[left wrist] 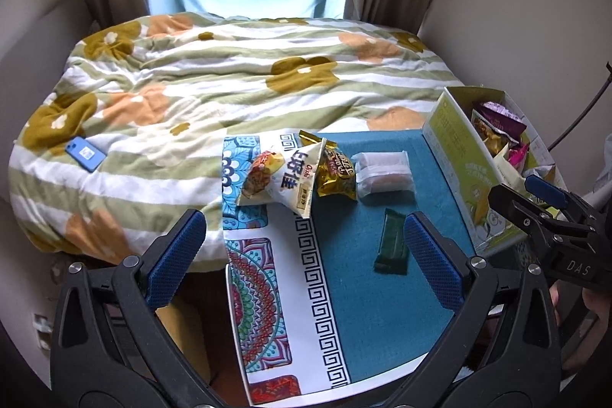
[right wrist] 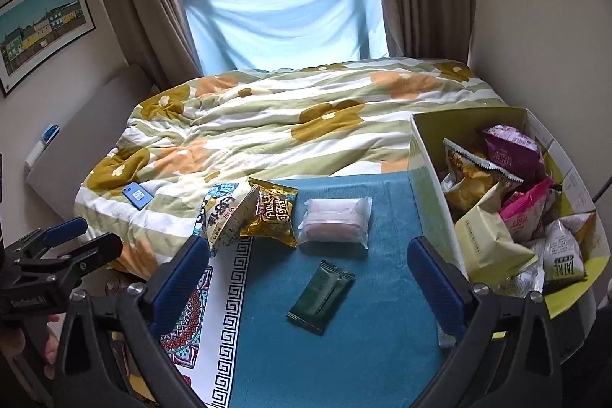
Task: Organize snacks
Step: 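Grasp the yellow Oishi cheese bag with left tool while right tool grasps green bar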
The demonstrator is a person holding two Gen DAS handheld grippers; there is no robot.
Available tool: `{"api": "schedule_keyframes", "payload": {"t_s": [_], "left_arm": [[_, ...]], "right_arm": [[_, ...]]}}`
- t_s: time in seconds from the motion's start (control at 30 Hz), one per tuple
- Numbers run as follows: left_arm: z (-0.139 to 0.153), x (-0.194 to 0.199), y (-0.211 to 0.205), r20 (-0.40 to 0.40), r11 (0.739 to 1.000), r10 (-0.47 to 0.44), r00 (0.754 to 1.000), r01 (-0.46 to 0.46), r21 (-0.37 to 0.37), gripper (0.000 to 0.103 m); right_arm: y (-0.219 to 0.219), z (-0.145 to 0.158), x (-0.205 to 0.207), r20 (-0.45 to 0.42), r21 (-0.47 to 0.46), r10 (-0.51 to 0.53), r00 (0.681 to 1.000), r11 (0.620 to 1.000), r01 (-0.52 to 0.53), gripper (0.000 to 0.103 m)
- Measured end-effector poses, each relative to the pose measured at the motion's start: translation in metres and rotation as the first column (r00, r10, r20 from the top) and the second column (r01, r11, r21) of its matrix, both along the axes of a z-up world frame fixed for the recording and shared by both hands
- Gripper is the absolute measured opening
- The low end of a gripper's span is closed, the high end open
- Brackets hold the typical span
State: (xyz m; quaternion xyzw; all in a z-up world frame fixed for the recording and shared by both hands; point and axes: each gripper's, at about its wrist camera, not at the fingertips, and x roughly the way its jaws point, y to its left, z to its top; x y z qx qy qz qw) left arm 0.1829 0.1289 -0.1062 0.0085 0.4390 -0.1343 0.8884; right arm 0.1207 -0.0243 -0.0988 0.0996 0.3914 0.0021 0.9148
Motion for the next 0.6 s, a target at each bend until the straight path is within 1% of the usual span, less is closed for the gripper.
{"api": "schedule_keyframes", "payload": {"t_s": [0.17, 0.27, 0.4, 0.47, 0.57, 0.6], "left_arm": [[-0.032, 0.042, -0.005, -0.059, 0.999, -0.041, 0.997, 0.041, 0.002, 0.102], [-0.059, 0.075, -0.013, -0.095, 0.998, -0.057, 0.994, 0.058, 0.011, 0.102], [-0.099, 0.116, -0.019, -0.145, 0.999, -0.042, 0.989, 0.047, 0.025, 0.102], [-0.116, 0.132, -0.021, -0.164, 0.998, -0.039, 0.986, 0.045, 0.032, 0.102], [-0.135, 0.151, -0.025, -0.18, 0.998, -0.034, 0.983, 0.043, 0.046, 0.102], [-0.14, 0.156, -0.025, -0.189, 0.999, -0.032, 0.981, 0.04, 0.037, 0.102]], "right_arm": [[0.015, -0.025, 0.007, -0.037, -0.015, -0.06, 0.998, 0.998, 0.059, 0.103], [0.021, -0.045, 0.018, -0.068, -0.034, -0.088, 0.994, 0.996, 0.085, 0.103], [0.025, -0.076, 0.033, -0.099, -0.018, -0.111, 0.989, 0.994, 0.109, 0.103], [0.03, -0.094, 0.04, -0.122, -0.034, -0.106, 0.987, 0.994, 0.102, 0.103], [0.035, -0.121, 0.046, -0.145, -0.043, -0.108, 0.983, 0.994, 0.103, 0.103], [0.034, -0.128, 0.048, -0.152, -0.037, -0.111, 0.982, 0.994, 0.106, 0.103]]}}
